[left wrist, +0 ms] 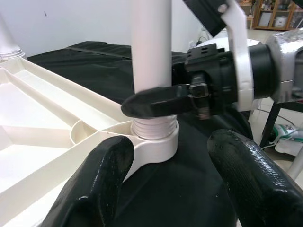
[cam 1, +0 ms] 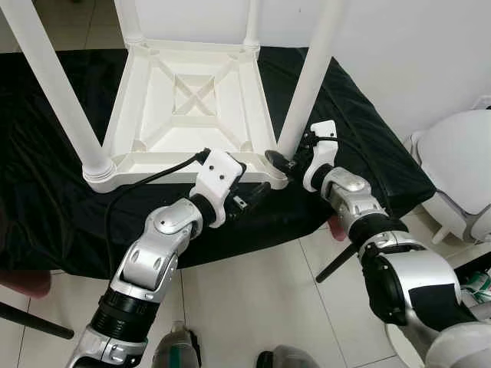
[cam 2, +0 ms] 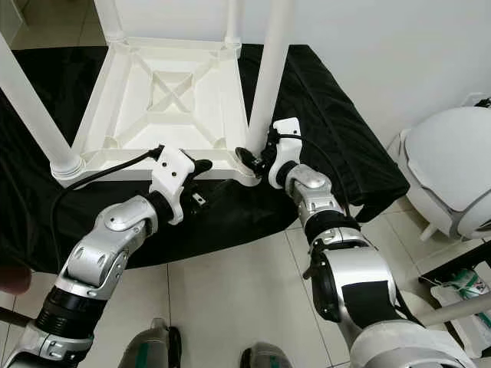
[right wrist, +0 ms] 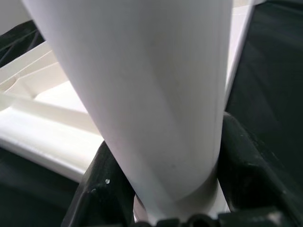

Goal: Building children table

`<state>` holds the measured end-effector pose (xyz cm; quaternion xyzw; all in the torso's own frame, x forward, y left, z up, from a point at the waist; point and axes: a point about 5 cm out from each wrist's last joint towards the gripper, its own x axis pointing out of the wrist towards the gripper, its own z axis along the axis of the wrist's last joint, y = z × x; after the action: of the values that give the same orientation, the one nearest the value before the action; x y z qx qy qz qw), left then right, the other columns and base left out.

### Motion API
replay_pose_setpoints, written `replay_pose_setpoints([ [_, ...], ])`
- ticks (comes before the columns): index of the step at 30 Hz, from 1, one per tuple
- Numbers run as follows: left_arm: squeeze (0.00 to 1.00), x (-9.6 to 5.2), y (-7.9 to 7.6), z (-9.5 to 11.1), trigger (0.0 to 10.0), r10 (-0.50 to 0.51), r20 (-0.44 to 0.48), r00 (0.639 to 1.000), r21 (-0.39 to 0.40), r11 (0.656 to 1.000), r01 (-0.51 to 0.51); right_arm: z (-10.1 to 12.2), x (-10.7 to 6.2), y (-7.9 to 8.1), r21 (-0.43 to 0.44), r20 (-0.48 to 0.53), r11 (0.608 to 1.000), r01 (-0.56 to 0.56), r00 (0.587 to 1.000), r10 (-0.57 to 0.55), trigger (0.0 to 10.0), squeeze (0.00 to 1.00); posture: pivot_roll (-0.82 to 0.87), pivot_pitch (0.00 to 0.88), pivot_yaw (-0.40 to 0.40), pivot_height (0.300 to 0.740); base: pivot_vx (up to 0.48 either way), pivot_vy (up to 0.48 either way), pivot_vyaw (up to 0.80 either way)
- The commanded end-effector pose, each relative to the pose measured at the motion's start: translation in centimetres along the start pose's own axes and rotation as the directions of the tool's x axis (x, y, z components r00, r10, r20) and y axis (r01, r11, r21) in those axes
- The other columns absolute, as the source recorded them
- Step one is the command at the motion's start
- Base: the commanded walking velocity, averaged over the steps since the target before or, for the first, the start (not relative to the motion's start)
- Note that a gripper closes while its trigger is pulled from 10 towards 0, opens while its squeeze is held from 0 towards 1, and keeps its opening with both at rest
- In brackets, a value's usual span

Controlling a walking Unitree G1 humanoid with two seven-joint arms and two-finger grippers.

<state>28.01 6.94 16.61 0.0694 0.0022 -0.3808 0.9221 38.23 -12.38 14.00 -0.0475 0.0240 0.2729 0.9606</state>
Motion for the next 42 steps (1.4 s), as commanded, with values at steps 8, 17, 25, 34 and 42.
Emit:
replay_pose_setpoints([
  [8,0.00,0.0,-0.6,-0.3,10.0,-0.013,-0.010,1.000,-0.007,1.000,0.013,-1.8,0.4,1.9,0.160,-0.031,0.922,0.352,0.936,-0.352,10.0,0.00,0.01,0.000,-0.050,0.740,0.000,0.000,0.00],
  [17,0.00,0.0,-0.9,-0.4,10.0,-0.018,-0.013,1.000,-0.015,1.000,0.018,-1.0,1.5,4.7,0.225,-0.009,0.856,0.466,0.879,-0.476,10.0,0.00,0.00,0.000,-0.055,0.740,0.000,0.000,0.00],
  [25,0.00,0.1,-0.3,-0.3,10.0,0.016,-0.007,1.000,-0.017,1.000,-0.017,-0.9,1.1,5.2,0.223,0.026,0.873,0.433,0.893,-0.449,10.0,0.21,0.01,0.000,-0.061,0.740,0.000,0.000,0.00],
  [34,0.00,0.3,0.3,-0.3,10.0,0.050,0.000,0.999,0.018,0.999,-0.050,-0.9,0.1,3.8,0.261,0.071,0.888,0.379,0.910,-0.410,10.0,1.00,0.00,0.000,-0.067,0.740,0.000,0.000,0.00],
  [42,0.00,0.1,1.0,0.2,10.0,0.080,0.018,0.997,0.014,0.997,-0.081,-0.5,-1.1,1.4,0.095,0.108,0.994,0.056,0.992,-0.066,10.0,0.00,0.03,0.000,-0.083,0.740,0.000,0.000,0.00],
])
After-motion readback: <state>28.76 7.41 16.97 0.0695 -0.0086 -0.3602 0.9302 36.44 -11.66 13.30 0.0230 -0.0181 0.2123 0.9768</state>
